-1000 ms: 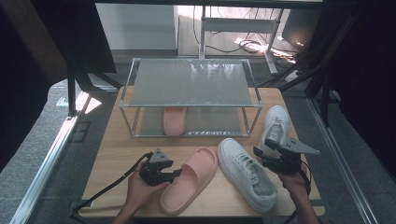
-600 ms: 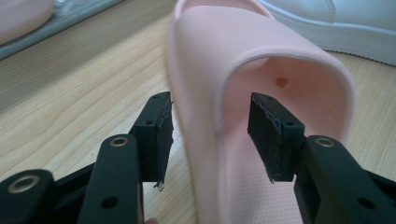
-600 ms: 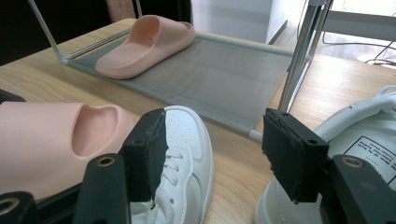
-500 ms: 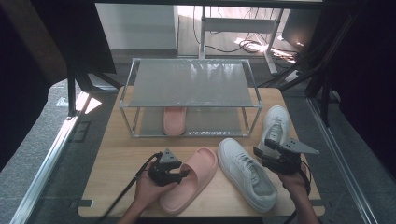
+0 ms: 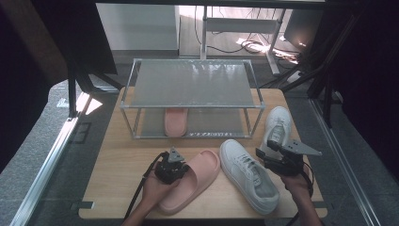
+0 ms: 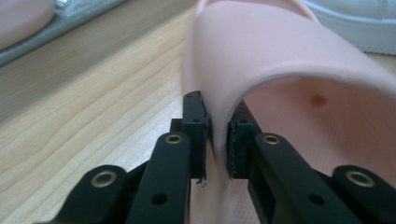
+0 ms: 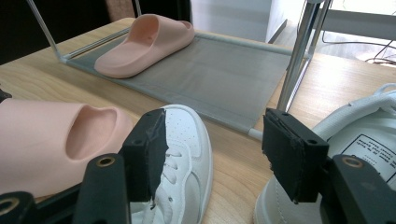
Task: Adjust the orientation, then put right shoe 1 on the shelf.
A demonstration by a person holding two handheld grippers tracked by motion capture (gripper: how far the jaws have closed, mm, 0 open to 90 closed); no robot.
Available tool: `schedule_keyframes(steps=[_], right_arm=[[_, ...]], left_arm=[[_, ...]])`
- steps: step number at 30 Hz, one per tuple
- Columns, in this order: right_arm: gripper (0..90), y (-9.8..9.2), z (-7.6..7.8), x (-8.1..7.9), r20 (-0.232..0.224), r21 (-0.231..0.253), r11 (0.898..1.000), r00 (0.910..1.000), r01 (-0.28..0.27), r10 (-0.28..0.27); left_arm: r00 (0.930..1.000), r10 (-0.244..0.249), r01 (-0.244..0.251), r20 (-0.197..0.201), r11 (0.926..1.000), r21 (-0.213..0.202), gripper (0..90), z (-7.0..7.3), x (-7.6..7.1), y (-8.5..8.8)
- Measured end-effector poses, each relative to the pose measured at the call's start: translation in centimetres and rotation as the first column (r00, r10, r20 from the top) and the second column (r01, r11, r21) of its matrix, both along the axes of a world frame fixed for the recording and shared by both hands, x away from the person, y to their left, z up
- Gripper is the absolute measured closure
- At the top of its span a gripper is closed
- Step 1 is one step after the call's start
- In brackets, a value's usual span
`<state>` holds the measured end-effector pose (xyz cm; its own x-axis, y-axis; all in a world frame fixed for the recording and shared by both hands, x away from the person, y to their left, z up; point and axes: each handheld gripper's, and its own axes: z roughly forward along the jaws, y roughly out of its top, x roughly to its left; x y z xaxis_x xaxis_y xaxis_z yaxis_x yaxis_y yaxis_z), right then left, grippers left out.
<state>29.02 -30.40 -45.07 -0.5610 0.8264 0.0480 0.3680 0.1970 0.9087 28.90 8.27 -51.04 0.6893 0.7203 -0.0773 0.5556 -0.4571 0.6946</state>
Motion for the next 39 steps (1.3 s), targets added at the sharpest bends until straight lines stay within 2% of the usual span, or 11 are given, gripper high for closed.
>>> schedule_keyframes(steps=[1, 2, 5, 12, 22, 26, 32, 36, 39], right_arm=[[41.1, 0.0, 0.0, 0.0, 0.001, -0.001, 1.000, 1.0000, -0.001, 0.001], [41.0, 0.0, 0.0, 0.0, 0.005, -0.002, 1.000, 1.0000, -0.001, 0.001], [41.1, -0.1, 0.1, 0.0, 0.006, 0.002, 1.000, 1.0000, 0.004, -0.004], [41.1, -0.2, 0.0, 0.0, 0.003, 0.001, 1.000, 1.0000, 0.005, -0.005], [41.1, 0.0, 0.0, 0.1, 0.002, -0.001, 1.000, 1.0000, 0.003, -0.003], [41.1, -0.1, 0.0, 0.1, 0.001, -0.001, 1.000, 1.0000, 0.002, -0.002], [41.0, -0.1, 0.0, 0.1, 0.002, 0.001, 1.000, 1.0000, 0.002, -0.002], [41.1, -0.1, 0.0, 0.1, 0.002, 0.002, 1.000, 1.0000, 0.004, -0.004], [41.1, -0.1, 0.0, 0.1, 0.000, 0.002, 1.000, 1.0000, 0.002, -0.002]], left_arm=[[1.0000, 0.001, -0.001, 0.004, 1.0000, 0.005, 84.4, 0.0, 0.0, 0.0], [0.9999, 0.015, -0.015, 0.005, 0.9998, -0.010, 84.5, 0.0, -0.1, 0.0], [0.9999, 0.015, -0.015, 0.009, 0.9999, -0.003, 84.7, 0.3, 0.1, 0.2], [0.9988, 0.038, -0.037, 0.030, 0.9988, -0.032, 84.7, 1.1, 0.1, 1.0], [0.9977, 0.049, -0.046, 0.048, 0.9972, -0.059, 84.6, 2.8, 1.2, 1.3], [0.9969, 0.060, -0.056, 0.050, 0.9955, -0.077, 84.6, 3.6, 2.4, 1.2], [0.9959, 0.077, -0.073, 0.048, 0.9940, -0.081, 84.5, 4.1, 3.9, 0.7], [0.9941, 0.100, -0.097, 0.040, 0.9917, -0.084, 84.3, 4.1, 5.4, 0.4], [0.9908, 0.124, -0.120, 0.054, 0.9892, -0.085, 83.8, 4.2, 6.9, -0.2]])
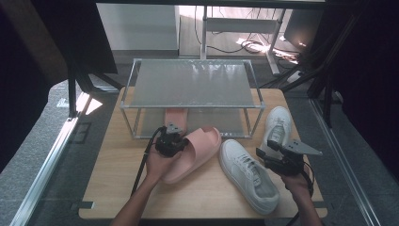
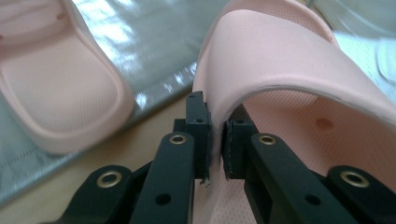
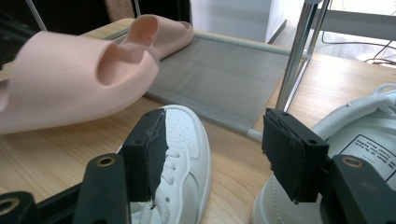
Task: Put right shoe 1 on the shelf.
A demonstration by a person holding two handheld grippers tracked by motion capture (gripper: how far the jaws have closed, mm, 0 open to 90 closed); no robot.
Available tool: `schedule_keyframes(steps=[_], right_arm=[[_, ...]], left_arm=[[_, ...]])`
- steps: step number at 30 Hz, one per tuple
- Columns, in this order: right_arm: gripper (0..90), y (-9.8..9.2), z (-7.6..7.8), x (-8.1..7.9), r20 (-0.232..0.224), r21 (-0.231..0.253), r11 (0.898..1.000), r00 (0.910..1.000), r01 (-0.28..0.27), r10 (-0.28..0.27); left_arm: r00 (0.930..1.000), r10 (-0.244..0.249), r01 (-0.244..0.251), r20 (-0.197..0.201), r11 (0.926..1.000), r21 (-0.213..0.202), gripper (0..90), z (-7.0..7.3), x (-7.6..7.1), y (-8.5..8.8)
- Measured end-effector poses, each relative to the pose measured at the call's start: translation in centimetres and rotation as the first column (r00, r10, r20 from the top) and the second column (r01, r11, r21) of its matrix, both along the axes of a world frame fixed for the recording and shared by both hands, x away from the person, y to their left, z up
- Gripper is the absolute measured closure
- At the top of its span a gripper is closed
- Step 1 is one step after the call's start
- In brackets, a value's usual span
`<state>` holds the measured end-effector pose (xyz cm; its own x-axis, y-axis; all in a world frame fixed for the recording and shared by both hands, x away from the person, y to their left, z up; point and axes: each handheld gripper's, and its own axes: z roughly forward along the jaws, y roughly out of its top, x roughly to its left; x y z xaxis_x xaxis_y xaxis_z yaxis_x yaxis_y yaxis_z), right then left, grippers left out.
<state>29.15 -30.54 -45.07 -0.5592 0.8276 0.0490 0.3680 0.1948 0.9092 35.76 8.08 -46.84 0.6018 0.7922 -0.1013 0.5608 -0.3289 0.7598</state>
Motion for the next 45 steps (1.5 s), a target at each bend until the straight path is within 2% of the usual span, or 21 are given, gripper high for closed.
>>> schedule_keyframes(steps=[6, 10, 11, 16, 18, 24, 25, 28, 29, 30, 32, 33, 34, 35, 36, 37, 41, 42, 43, 44, 45], right_arm=[[41.1, 0.0, -0.1, 0.1, -0.001, 0.000, 1.000, 1.0000, 0.000, 0.000], [41.1, -0.1, -0.1, 0.0, -0.003, 0.003, 1.000, 1.0000, 0.001, -0.001], [41.1, -0.1, 0.0, 0.0, -0.003, 0.003, 1.000, 1.0000, 0.001, -0.001], [41.1, -0.1, -0.1, 0.1, -0.005, 0.004, 1.000, 1.0000, 0.000, 0.000], [41.0, -0.1, -0.1, 0.1, -0.006, 0.004, 1.000, 1.0000, 0.000, 0.000], [41.1, -0.1, -0.2, 0.2, -0.006, 0.003, 1.000, 1.0000, -0.003, 0.003], [41.0, -0.1, -0.2, 0.2, -0.006, 0.002, 1.000, 1.0000, -0.003, 0.003], [41.0, -0.1, -0.2, 0.1, -0.006, 0.002, 1.000, 1.0000, -0.004, 0.004], [41.1, -0.1, -0.2, 0.1, -0.006, 0.002, 1.000, 1.0000, -0.004, 0.004], [41.1, -0.1, -0.2, 0.1, -0.007, 0.001, 1.000, 1.0000, -0.005, 0.005], [41.1, -0.1, -0.2, 0.1, -0.008, 0.003, 1.000, 1.0000, -0.005, 0.005], [41.1, -0.1, -0.3, 0.2, -0.008, 0.003, 1.000, 1.0000, -0.004, 0.004], [41.1, -0.1, -0.3, 0.2, -0.008, 0.003, 1.000, 1.0000, -0.004, 0.004], [41.1, -0.1, -0.3, 0.2, -0.010, 0.003, 1.000, 0.9999, -0.004, 0.004], [41.1, -0.1, -0.3, 0.2, -0.011, 0.003, 1.000, 0.9999, -0.003, 0.003], [41.1, -0.1, -0.3, 0.2, -0.011, 0.002, 1.000, 0.9999, -0.004, 0.004], [41.1, -0.1, -0.4, 0.2, -0.012, -0.001, 1.000, 0.9999, -0.003, 0.003], [41.1, 0.0, -0.4, 0.2, -0.012, -0.002, 1.000, 0.9999, -0.004, 0.004], [41.1, 0.0, -0.4, 0.2, -0.013, -0.003, 1.000, 0.9999, -0.004, 0.004], [41.1, 0.0, -0.4, 0.2, -0.013, -0.003, 1.000, 0.9999, -0.004, 0.004], [41.1, 0.0, -0.4, 0.2, -0.013, -0.003, 1.000, 0.9999, -0.004, 0.004]], left_arm=[[0.9997, 0.021, -0.021, 0.013, 0.9996, 0.020, 84.0, -0.2, 1.6, -1.1], [0.9982, 0.057, -0.057, 0.021, 0.9982, 0.016, 84.1, -0.6, 2.8, -1.5], [0.9966, 0.078, -0.078, 0.025, 0.9969, 0.011, 84.0, -0.7, 3.4, -1.7], [0.9933, 0.111, -0.111, 0.035, 0.9937, 0.013, 84.0, -1.2, 4.4, -2.2], [0.9894, 0.142, -0.142, 0.030, 0.9898, 0.006, 83.9, -1.7, 5.1, -2.4], [0.9872, 0.157, -0.158, 0.025, 0.9875, 0.002, 83.5, -2.3, 5.8, -3.1], [0.9874, 0.152, -0.153, 0.044, 0.9881, 0.018, 83.5, -2.5, 6.2, -3.2], [0.9850, 0.168, -0.168, 0.039, 0.9857, 0.007, 83.5, -2.6, 6.4, -3.4], [0.9891, 0.126, -0.130, 0.077, 0.9898, 0.057, 83.5, -2.6, 6.9, -3.0], [0.9890, 0.124, -0.129, 0.080, 0.9899, 0.059, 83.5, -2.7, 7.0, -3.1], [0.9869, 0.138, -0.143, 0.084, 0.9877, 0.062, 83.0, -3.0, 7.1, -3.2], [0.9788, 0.191, -0.195, 0.073, 0.9795, 0.049, 82.6, -3.1, 6.9, -3.5], [0.9818, 0.175, -0.178, 0.075, 0.9828, 0.047, 82.6, -3.3, 7.1, -3.4], [0.9822, 0.173, -0.177, 0.073, 0.9829, 0.052, 82.4, -3.4, 7.2, -3.4], [0.9871, 0.141, -0.146, 0.076, 0.9870, 0.067, 82.3, -3.6, 7.5, -3.2], [0.9810, 0.182, -0.185, 0.067, 0.9812, 0.053, 82.6, -3.7, 7.4, -3.4], [0.9894, 0.122, -0.126, 0.079, 0.9905, 0.054, 81.6, -3.8, 7.9, -2.8], [0.9885, 0.125, -0.130, 0.085, 0.9901, 0.052, 80.0, -3.7, 7.8, -2.8], [0.9785, 0.192, -0.196, 0.075, 0.9798, 0.041, 69.7, -3.6, 7.3, -3.2], [0.9785, 0.192, -0.196, 0.075, 0.9798, 0.041, 66.5, -3.6, 7.3, -3.2], [0.9850, 0.147, -0.152, 0.090, 0.9868, 0.055, 66.5, -3.5, 7.4, -2.9]])
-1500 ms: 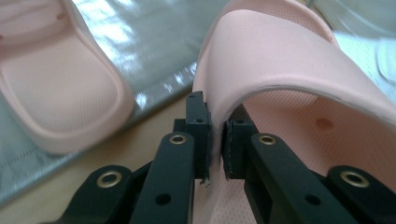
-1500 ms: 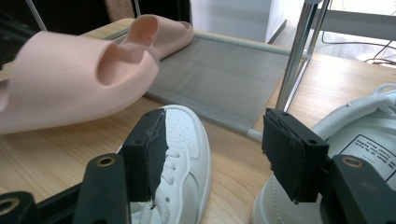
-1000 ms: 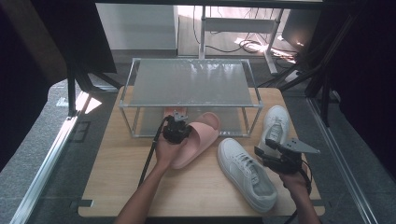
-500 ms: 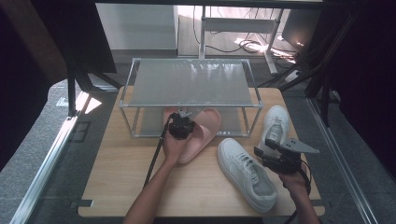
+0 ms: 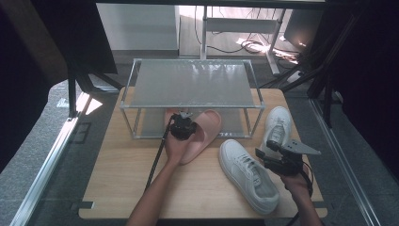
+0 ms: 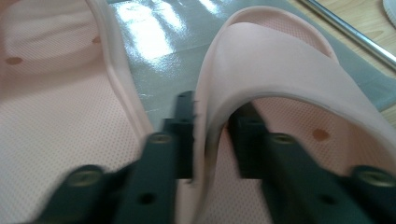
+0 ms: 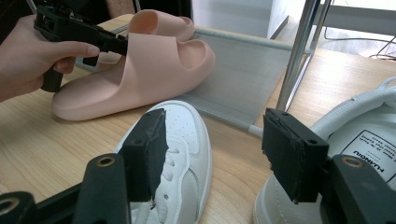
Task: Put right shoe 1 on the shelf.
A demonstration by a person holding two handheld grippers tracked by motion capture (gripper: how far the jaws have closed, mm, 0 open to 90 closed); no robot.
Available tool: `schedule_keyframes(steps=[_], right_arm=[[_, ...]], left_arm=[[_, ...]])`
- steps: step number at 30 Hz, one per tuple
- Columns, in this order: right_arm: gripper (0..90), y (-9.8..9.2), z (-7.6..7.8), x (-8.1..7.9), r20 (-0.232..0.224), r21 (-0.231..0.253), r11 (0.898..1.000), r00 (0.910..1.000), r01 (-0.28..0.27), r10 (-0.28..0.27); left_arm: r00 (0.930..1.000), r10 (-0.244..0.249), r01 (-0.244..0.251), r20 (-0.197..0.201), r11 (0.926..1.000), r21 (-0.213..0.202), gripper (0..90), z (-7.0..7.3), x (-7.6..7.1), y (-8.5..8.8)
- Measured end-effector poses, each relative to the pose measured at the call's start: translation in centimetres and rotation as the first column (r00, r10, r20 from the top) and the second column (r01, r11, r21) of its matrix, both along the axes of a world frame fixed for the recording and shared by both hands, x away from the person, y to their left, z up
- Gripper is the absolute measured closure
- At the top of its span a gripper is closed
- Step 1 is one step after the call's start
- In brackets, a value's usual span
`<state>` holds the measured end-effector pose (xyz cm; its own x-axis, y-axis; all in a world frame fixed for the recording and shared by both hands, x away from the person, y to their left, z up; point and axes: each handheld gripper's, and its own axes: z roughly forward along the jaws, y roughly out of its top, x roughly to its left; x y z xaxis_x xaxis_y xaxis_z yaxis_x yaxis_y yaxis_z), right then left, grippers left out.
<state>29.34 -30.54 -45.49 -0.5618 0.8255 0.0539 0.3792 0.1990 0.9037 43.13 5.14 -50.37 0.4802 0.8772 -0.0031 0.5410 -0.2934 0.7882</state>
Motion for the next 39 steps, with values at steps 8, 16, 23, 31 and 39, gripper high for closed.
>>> schedule_keyframes(steps=[8, 16, 23, 31, 39], right_arm=[[41.1, -0.1, 0.0, -0.1, -0.001, 0.003, 1.000, 1.0000, 0.003, -0.003], [41.1, 0.0, 0.0, 0.0, 0.001, -0.001, 1.000, 1.0000, 0.004, -0.004], [41.1, 0.0, 0.0, -0.1, 0.001, -0.001, 1.000, 1.0000, 0.003, -0.003], [41.0, 0.2, 0.0, -0.1, -0.001, -0.002, 1.000, 1.0000, 0.003, -0.003], [41.1, 0.3, -0.1, 0.0, -0.001, -0.005, 1.000, 1.0000, 0.003, -0.003]], left_arm=[[0.9993, 0.016, -0.018, -0.035, 0.9976, -0.067, 50.2, 0.6, -2.3, 0.8], [0.9995, -0.032, 0.032, 0.002, 0.9963, -0.079, 54.7, 1.7, -5.6, 3.5], [0.9932, -0.111, 0.109, -0.035, 0.9920, -0.064, 83.1, 1.2, -8.8, 6.6], [0.9838, -0.143, 0.142, -0.108, 0.9897, -0.018, 90.0, -0.7, -11.7, 8.9], [0.9741, -0.169, 0.171, -0.150, 0.9853, 0.001, 90.0, -2.2, -12.2, 9.1]])
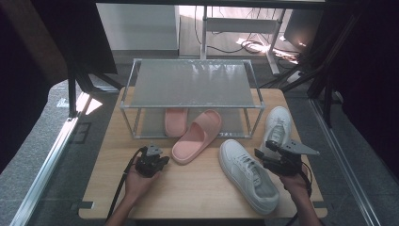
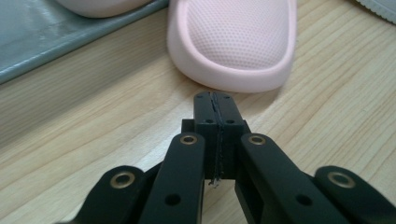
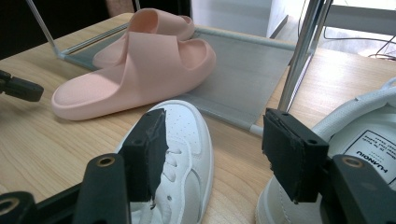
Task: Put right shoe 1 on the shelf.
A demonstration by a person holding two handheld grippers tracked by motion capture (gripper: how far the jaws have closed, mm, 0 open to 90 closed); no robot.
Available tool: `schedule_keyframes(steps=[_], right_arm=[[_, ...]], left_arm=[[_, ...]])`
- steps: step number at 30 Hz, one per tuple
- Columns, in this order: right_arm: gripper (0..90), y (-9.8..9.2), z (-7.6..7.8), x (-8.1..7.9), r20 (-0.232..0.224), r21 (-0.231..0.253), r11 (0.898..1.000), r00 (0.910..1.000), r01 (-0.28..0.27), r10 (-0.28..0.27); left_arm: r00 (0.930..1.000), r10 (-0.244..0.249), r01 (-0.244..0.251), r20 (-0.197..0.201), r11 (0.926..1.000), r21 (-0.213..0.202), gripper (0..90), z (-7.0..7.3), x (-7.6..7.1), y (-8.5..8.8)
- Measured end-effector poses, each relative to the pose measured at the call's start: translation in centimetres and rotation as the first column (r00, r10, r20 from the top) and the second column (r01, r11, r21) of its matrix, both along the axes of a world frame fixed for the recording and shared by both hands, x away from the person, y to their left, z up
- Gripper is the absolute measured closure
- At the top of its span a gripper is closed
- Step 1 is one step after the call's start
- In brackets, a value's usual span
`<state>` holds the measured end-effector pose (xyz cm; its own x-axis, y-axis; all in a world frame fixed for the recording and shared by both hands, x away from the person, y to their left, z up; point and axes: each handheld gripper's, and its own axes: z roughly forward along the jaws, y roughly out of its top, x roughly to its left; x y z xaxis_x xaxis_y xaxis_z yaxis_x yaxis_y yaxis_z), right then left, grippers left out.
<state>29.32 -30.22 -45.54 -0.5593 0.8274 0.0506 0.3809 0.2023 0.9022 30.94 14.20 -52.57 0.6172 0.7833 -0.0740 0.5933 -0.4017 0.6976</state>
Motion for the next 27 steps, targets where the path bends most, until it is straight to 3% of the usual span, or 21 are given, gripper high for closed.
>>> schedule_keyframes(steps=[17, 27], right_arm=[[41.0, -0.3, 0.0, 0.0, -0.002, 0.000, 1.000, 1.0000, 0.005, -0.005], [41.1, -0.3, -0.1, 0.0, -0.002, 0.002, 1.000, 1.0000, 0.007, -0.007]], left_arm=[[0.9975, -0.069, 0.070, -0.014, 0.9972, 0.026, 90.0, -0.4, 0.5, -2.6], [0.9954, -0.095, 0.095, -0.014, 0.9953, 0.019, 90.0, -0.2, 0.8, -3.8]])
